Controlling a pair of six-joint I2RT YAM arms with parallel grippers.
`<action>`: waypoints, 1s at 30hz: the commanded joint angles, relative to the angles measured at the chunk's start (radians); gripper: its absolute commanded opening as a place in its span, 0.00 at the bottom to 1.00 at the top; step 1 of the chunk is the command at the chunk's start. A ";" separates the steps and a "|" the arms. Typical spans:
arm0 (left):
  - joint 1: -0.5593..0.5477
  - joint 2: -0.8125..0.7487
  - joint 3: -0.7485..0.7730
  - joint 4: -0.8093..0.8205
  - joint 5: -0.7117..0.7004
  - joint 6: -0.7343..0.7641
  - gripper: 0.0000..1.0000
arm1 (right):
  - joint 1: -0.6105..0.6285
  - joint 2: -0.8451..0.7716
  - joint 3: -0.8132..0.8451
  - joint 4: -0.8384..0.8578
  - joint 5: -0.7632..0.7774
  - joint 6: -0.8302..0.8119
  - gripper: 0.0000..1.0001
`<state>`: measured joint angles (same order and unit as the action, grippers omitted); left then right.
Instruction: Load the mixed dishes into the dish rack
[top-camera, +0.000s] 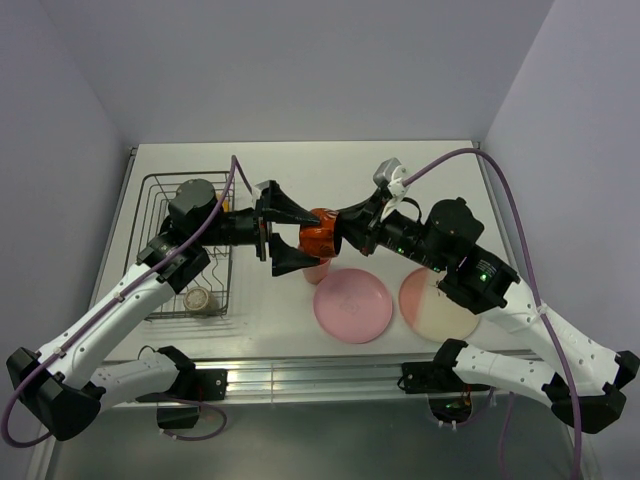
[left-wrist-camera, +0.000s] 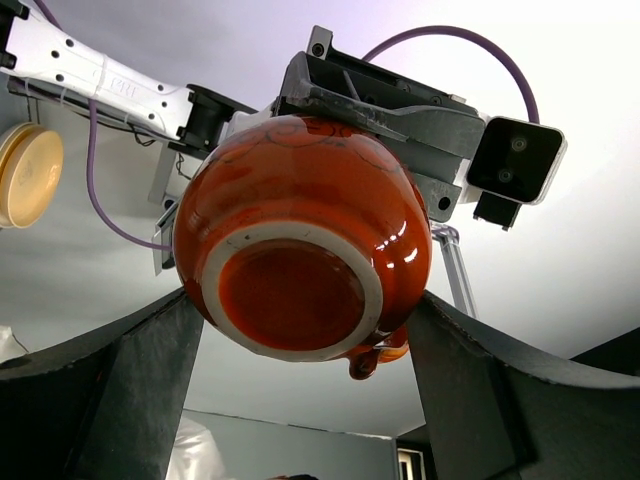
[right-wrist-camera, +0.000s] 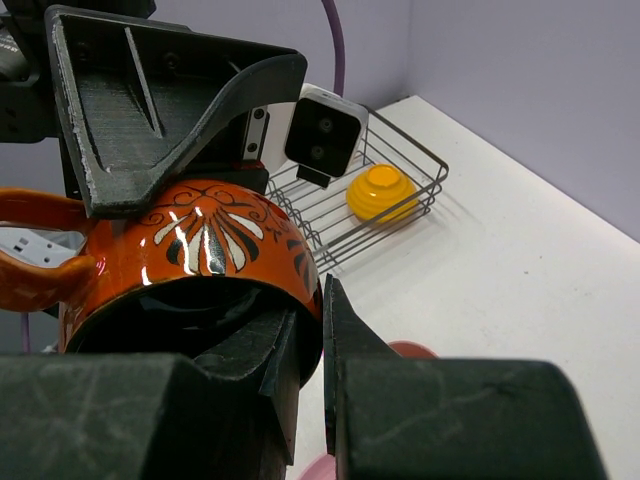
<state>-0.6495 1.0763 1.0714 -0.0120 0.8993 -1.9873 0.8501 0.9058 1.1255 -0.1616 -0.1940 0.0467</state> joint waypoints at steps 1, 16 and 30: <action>-0.004 0.008 0.027 0.060 -0.027 -0.317 0.85 | 0.020 -0.008 0.020 0.139 0.005 0.019 0.00; -0.002 -0.010 0.007 0.044 -0.022 -0.312 0.91 | 0.075 0.035 0.054 0.132 0.031 -0.013 0.00; -0.002 0.002 0.015 0.069 -0.017 -0.315 0.92 | 0.095 0.073 0.065 0.155 0.004 0.016 0.00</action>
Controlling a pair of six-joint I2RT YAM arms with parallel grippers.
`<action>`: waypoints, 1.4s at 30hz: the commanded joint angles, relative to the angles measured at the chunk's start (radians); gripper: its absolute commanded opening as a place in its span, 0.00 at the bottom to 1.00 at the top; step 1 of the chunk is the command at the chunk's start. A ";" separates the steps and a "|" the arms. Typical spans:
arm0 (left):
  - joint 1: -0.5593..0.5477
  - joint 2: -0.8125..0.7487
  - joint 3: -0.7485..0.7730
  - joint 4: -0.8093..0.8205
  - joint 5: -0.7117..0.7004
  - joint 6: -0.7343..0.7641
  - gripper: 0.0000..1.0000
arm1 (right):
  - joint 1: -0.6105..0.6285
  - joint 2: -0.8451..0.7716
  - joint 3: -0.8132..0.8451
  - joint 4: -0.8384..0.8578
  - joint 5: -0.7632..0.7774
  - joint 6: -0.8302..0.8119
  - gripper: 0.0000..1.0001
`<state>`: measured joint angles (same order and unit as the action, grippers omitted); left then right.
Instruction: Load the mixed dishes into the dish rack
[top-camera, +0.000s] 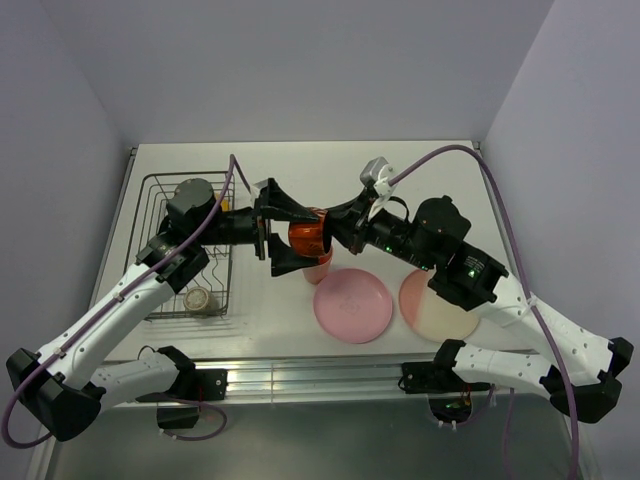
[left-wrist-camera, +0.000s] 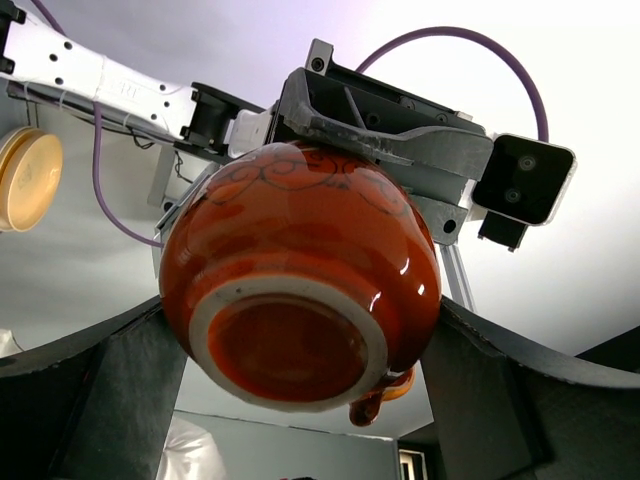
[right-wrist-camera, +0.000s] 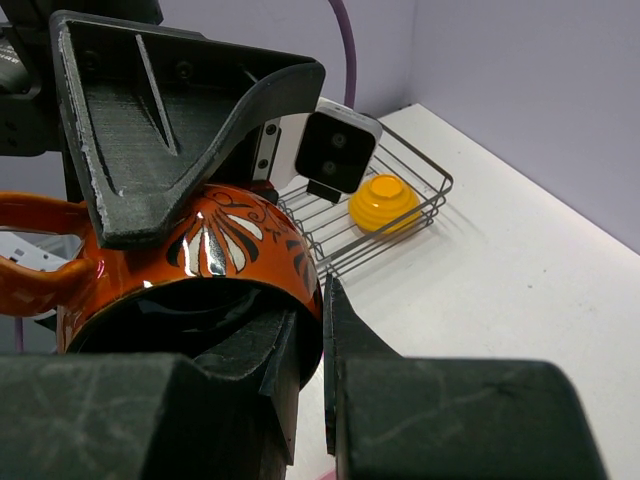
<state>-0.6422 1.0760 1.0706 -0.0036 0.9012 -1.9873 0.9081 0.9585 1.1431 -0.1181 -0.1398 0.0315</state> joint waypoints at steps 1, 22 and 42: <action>-0.010 0.002 0.017 0.060 -0.018 -0.314 0.93 | 0.038 0.022 0.047 0.112 -0.049 0.033 0.00; 0.013 -0.048 -0.061 0.197 -0.096 -0.396 0.51 | 0.086 -0.004 0.001 0.141 0.026 0.045 0.00; 0.022 -0.054 -0.060 0.188 -0.085 -0.361 0.00 | 0.094 0.008 0.032 0.124 0.138 0.050 0.63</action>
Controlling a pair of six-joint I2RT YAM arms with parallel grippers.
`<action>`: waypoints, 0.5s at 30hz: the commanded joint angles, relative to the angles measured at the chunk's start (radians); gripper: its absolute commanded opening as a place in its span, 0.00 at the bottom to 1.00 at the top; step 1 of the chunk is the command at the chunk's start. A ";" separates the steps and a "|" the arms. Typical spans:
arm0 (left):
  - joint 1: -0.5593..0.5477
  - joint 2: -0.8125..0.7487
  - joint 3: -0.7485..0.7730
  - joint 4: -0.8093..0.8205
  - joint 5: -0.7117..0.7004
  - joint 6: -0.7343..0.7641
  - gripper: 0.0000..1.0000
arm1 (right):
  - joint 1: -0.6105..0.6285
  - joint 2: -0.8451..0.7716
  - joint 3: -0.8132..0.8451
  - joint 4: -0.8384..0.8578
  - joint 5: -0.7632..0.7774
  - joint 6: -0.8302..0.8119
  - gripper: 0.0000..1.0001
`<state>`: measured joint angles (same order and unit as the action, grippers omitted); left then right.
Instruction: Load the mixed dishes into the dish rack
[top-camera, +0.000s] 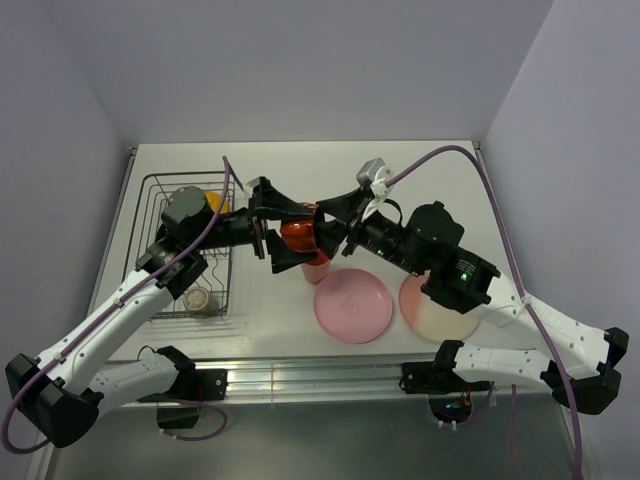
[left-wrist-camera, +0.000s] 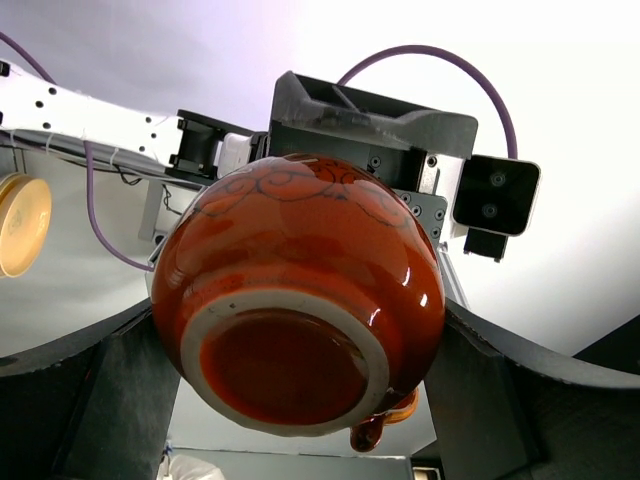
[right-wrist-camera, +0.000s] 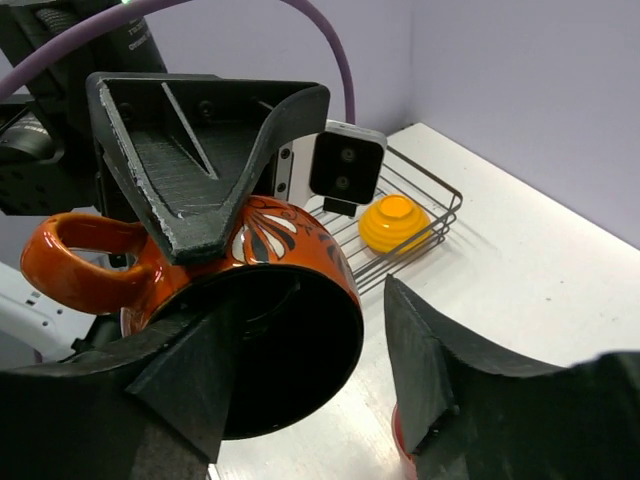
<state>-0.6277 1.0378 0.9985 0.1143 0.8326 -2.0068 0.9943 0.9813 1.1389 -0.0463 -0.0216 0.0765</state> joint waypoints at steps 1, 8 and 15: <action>0.011 -0.016 0.015 0.065 -0.015 -0.337 0.00 | 0.007 -0.016 0.038 0.030 0.020 0.005 0.65; 0.026 -0.019 0.017 0.044 -0.004 -0.305 0.00 | 0.007 -0.047 0.030 0.008 0.084 -0.009 0.70; 0.051 -0.041 0.014 0.001 0.034 -0.270 0.00 | 0.006 -0.093 0.013 -0.029 0.089 -0.021 0.70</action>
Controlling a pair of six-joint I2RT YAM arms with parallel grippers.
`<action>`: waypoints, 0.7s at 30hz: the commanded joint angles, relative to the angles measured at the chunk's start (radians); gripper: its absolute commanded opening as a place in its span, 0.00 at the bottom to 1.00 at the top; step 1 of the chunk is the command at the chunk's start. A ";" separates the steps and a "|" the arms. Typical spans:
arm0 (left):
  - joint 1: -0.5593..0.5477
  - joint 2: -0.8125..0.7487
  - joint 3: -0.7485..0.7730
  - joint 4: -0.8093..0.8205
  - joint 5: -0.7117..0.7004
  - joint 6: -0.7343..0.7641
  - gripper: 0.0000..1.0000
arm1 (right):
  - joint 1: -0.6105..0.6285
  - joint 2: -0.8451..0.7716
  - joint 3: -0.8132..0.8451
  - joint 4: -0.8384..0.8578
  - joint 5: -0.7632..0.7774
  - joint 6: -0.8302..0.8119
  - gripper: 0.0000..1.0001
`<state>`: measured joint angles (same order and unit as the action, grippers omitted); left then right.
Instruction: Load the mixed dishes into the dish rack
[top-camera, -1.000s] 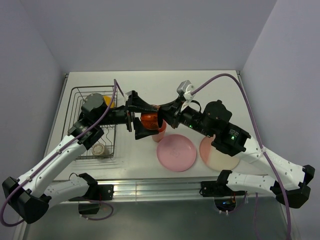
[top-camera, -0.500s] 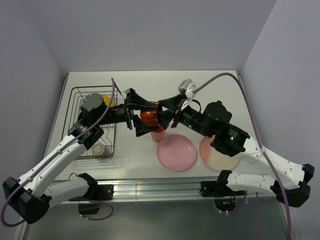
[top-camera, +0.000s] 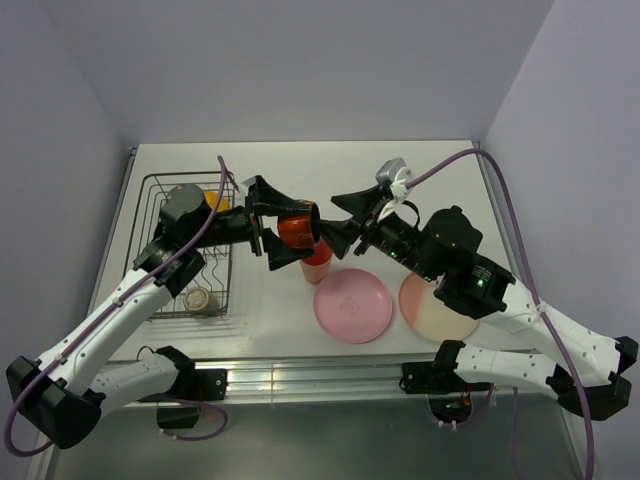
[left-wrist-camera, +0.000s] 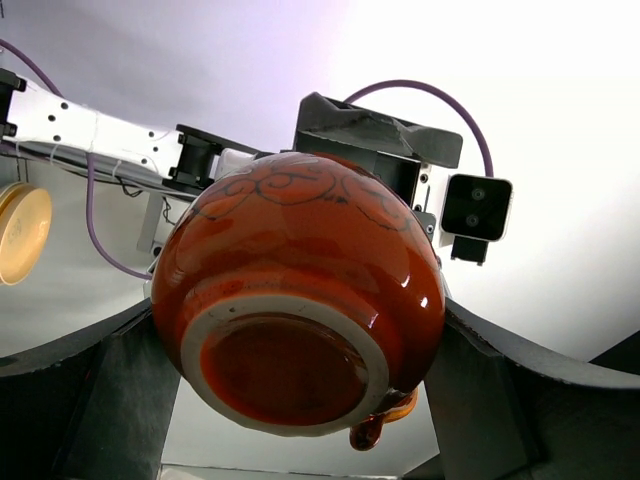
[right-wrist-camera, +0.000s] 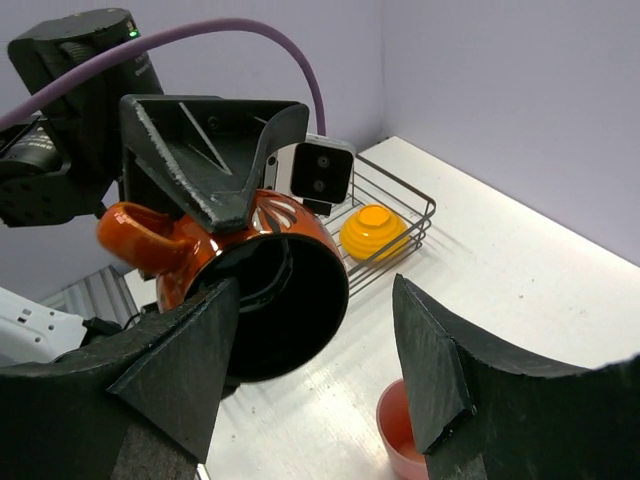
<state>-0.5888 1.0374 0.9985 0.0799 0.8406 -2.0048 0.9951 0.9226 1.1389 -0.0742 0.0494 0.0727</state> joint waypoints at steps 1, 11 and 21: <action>0.026 -0.045 0.009 0.015 0.031 -0.264 0.00 | 0.005 -0.044 0.013 -0.016 0.014 -0.014 0.70; 0.312 -0.097 0.052 -0.508 0.143 0.174 0.00 | 0.005 -0.162 0.022 -0.153 0.118 -0.004 0.70; 0.625 0.001 0.181 -0.995 -0.009 0.791 0.00 | 0.005 -0.231 0.047 -0.279 0.205 0.002 0.71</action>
<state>-0.0307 1.0203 1.0664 -0.7624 0.8864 -1.4624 0.9951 0.6933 1.1484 -0.3061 0.2176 0.0765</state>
